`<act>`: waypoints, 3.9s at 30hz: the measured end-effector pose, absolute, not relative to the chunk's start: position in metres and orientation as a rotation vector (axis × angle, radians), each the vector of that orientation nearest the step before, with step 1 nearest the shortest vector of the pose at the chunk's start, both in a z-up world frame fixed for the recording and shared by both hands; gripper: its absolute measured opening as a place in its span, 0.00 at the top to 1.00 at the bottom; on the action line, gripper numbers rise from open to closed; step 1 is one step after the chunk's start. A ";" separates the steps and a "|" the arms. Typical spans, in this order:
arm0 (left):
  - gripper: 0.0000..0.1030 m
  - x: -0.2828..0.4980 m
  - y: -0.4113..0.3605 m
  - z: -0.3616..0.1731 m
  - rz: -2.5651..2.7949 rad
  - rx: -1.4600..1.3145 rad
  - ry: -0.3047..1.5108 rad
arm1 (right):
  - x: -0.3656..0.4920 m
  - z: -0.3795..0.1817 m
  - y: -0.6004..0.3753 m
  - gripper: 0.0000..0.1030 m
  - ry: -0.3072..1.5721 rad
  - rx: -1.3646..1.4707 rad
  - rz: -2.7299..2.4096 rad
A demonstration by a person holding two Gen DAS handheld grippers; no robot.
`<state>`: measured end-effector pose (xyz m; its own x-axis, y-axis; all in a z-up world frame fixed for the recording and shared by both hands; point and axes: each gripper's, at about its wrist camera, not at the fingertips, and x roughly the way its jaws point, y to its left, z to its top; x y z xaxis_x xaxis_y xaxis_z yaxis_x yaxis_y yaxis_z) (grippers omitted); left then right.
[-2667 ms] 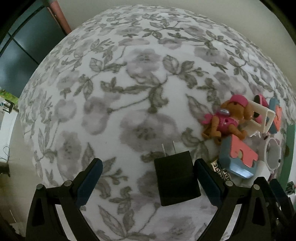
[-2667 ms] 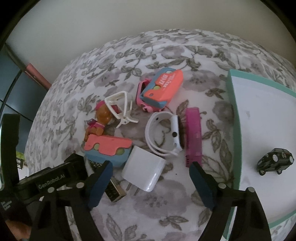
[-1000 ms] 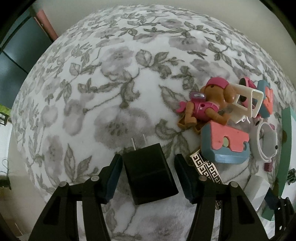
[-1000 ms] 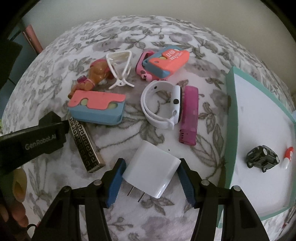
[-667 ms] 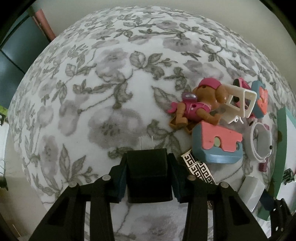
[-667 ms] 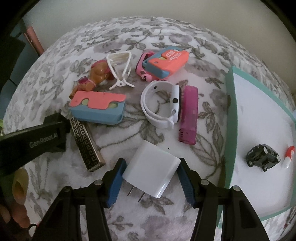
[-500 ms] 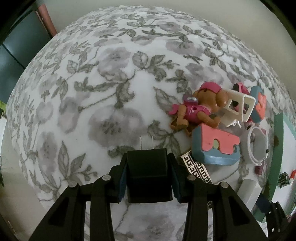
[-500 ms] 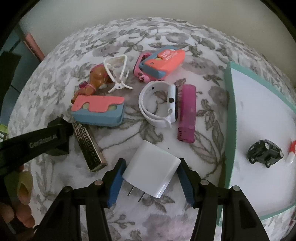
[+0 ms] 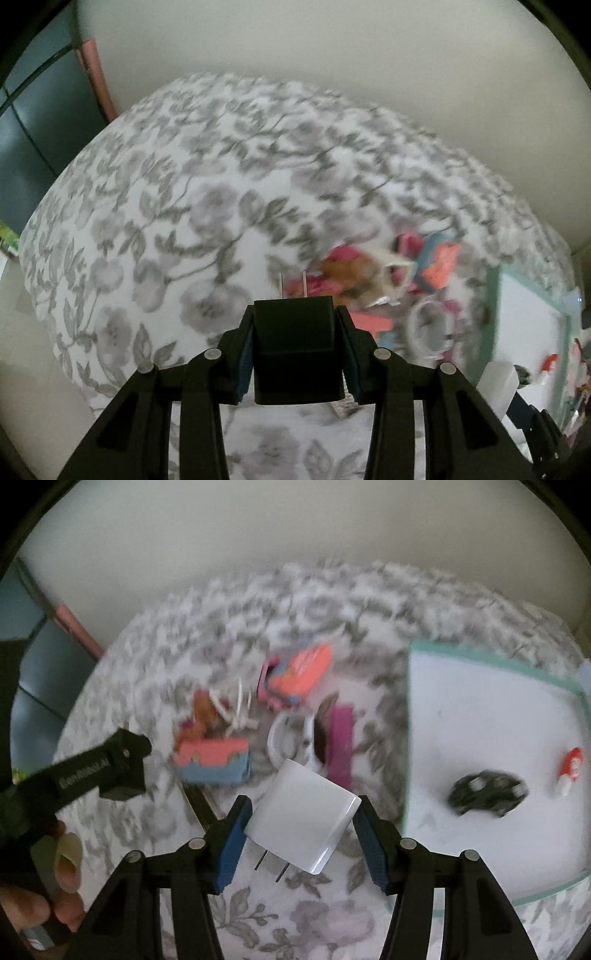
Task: Organize rigid objects
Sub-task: 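Lift both chargers and carry them over the tray, then lower and release both chargers into the tray with both tools, then move both open tools back over the pile of items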
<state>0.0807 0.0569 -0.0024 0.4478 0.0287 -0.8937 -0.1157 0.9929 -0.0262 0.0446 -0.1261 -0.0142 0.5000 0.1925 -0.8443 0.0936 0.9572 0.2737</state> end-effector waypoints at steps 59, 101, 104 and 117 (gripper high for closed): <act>0.59 0.035 -0.219 -0.072 -0.335 0.292 1.307 | -0.010 -0.053 -0.335 0.42 1.214 0.334 -0.430; 0.31 0.042 -0.190 -0.028 -0.321 0.199 1.201 | -0.018 0.003 -0.334 0.35 1.051 0.306 -0.453; 0.22 0.047 -0.182 -0.024 -0.294 0.177 1.184 | -0.019 0.007 -0.332 0.35 1.033 0.315 -0.444; 0.09 0.070 -0.122 -0.023 -0.123 0.058 1.178 | -0.002 -0.015 -0.304 0.14 1.068 0.302 -0.341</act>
